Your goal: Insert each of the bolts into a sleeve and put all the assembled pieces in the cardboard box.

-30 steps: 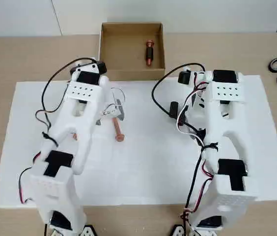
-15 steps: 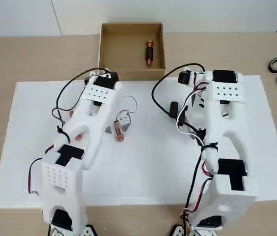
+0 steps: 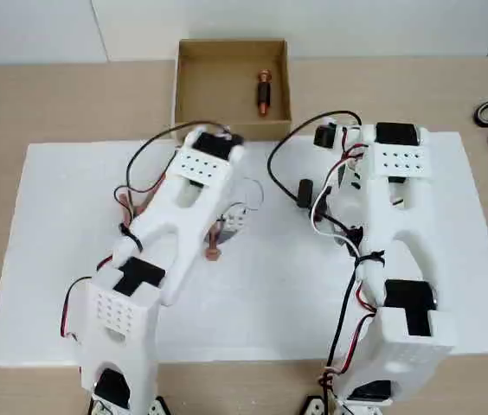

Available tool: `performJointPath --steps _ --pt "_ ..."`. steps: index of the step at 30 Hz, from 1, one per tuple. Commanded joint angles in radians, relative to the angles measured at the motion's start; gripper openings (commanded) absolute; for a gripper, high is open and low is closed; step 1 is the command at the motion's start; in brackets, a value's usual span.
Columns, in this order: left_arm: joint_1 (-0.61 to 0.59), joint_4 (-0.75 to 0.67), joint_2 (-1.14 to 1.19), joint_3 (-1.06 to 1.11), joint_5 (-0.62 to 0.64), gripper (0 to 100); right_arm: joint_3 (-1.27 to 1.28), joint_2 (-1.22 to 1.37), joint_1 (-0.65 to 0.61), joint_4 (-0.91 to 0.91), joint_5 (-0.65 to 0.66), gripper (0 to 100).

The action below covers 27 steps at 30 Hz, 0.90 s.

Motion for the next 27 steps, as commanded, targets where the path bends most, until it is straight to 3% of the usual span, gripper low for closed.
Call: performJointPath --steps 1,8,16,23,27 --pt "-0.025 0.038 -0.028 -0.094 -0.147 1 0.0 -0.012 0.004 0.019 0.002 0.4" --pt "-0.143 0.037 -0.13 -0.096 -0.664 1 0.0 -0.012 0.01 0.019 0.005 0.4" --pt "-0.189 0.037 -0.18 -0.081 -1.175 1 0.0 -0.012 0.005 0.019 0.005 0.4" --pt "-0.166 0.037 -0.186 0.13 -1.531 1 0.0 -0.012 0.007 0.019 0.003 0.4" --pt "-0.155 0.037 -0.187 0.185 -1.657 1 0.006 -0.012 0.008 0.019 0.003 0.4"
